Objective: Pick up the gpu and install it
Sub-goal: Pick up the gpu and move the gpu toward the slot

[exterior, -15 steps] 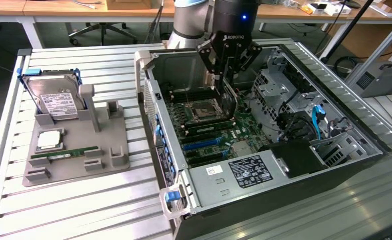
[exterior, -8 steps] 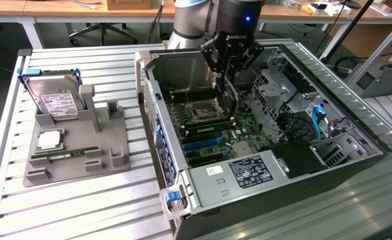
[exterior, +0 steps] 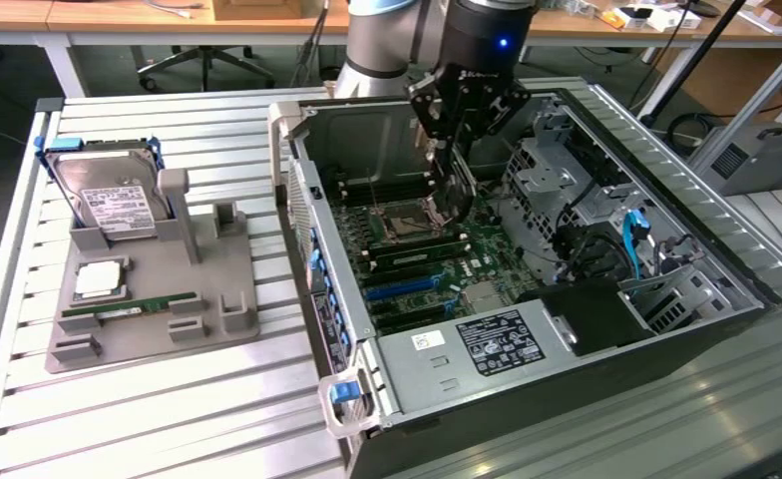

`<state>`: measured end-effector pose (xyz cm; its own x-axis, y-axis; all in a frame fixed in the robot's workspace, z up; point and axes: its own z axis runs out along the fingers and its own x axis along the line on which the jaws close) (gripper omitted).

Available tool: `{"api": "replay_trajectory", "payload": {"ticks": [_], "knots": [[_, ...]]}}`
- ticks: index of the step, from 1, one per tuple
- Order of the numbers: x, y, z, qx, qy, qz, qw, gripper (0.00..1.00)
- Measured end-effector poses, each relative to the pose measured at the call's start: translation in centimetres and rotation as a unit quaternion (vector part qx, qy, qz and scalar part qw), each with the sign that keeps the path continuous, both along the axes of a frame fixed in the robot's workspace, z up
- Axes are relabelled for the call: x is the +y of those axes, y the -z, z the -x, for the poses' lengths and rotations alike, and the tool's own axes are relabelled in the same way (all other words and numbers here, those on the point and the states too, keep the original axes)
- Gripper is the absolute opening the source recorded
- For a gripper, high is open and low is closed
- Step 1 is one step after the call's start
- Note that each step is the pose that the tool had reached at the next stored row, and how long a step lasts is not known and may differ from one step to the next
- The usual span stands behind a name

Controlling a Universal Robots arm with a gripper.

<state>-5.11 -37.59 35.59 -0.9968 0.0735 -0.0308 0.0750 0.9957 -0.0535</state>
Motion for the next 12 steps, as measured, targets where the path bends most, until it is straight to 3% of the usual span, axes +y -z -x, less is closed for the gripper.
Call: {"api": "replay_trajectory", "payload": {"ticks": [1, 3, 8, 12], "knots": [[0.00, 0.11, -0.4, 0.0003, 0.000, -0.0023, 1.0000, 0.27], [0.00, 0.27, -0.9, 0.0007, -0.001, -0.0033, 1.0000, 0.27], [0.00, 0.78, -2.4, 0.0017, -0.008, -0.0037, 1.0000, 0.27], [0.00, 0.82, -2.6, 0.0018, -0.010, -0.0037, 0.9999, 0.27]]}}
